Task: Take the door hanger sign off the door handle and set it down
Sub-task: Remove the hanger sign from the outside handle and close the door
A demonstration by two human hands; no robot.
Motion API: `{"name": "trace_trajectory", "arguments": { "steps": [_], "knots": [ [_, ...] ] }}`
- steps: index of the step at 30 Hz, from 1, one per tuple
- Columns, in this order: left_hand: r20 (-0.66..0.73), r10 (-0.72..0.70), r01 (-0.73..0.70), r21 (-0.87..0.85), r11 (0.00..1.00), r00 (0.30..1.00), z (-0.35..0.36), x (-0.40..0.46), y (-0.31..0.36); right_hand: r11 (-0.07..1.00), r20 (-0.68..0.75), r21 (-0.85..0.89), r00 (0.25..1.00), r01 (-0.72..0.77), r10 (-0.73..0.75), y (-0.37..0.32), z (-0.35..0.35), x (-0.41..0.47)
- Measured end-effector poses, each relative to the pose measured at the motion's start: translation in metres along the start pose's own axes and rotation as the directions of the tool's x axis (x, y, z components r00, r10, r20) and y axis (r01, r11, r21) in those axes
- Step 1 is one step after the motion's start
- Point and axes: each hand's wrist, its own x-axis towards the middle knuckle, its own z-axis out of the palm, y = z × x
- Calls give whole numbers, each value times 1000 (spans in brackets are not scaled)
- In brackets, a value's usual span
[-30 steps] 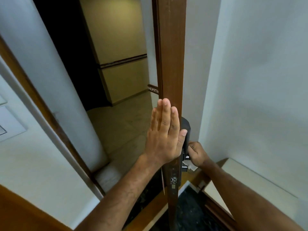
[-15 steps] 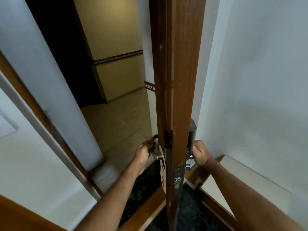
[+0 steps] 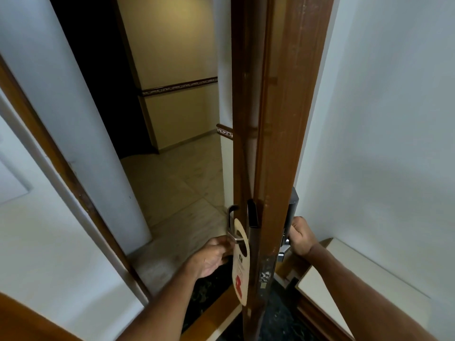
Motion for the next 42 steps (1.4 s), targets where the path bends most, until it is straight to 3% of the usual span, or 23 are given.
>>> {"name": "trace_trajectory", "arguments": {
  "steps": [3, 7, 10, 13, 16, 18, 21, 24, 29, 34, 37, 42],
  "knots": [
    [55, -48, 50, -45, 998, 997, -16, 2, 10, 1000, 3, 4, 1000, 15, -15, 0, 0, 0],
    [176, -118, 161, -251, 954, 977, -30, 14, 35, 1000, -1, 16, 1000, 18, -18, 3, -1, 2],
    [260, -118, 145, -86, 986, 958, -38, 28, 54, 1000, -3, 20, 1000, 21, -21, 6, -1, 3],
    [31, -92, 82, 229, 970, 995, -39, 39, 70, 998, 16, 46, 999, 35, -36, 6, 2, 4],
    [-121, -17, 76, 500, 863, 992, -35, 55, 82, 996, 24, 80, 999, 28, -30, 7, 3, 6],
    [-156, 42, 54, 565, 823, 987, -31, 62, 87, 997, 22, 80, 1000, 2, -3, 8, 3, 7],
    [-258, 163, -8, 516, 857, 952, -31, 64, 94, 997, 9, 82, 1000, -11, 10, 6, 5, 5],
    [-371, 304, -76, 518, 852, 878, -36, 51, 92, 997, -5, 75, 1000, -20, 20, 6, 9, 5],
    [-619, 428, -249, 357, 900, 658, -47, -10, 66, 999, -15, 28, 999, -30, 30, 2, 21, 7],
    [-712, 496, -298, 397, 868, 497, -49, -78, 49, 998, -7, -9, 998, -69, 69, 1, 43, 12],
    [-748, 547, -300, 460, 836, 377, -50, -108, 49, 992, -8, -109, 998, -56, 56, 3, 60, 20],
    [-787, 570, -244, 520, 819, 237, -64, -145, 48, 959, -15, -285, 1000, -6, 2, -2, 91, 38]
  ]
}}
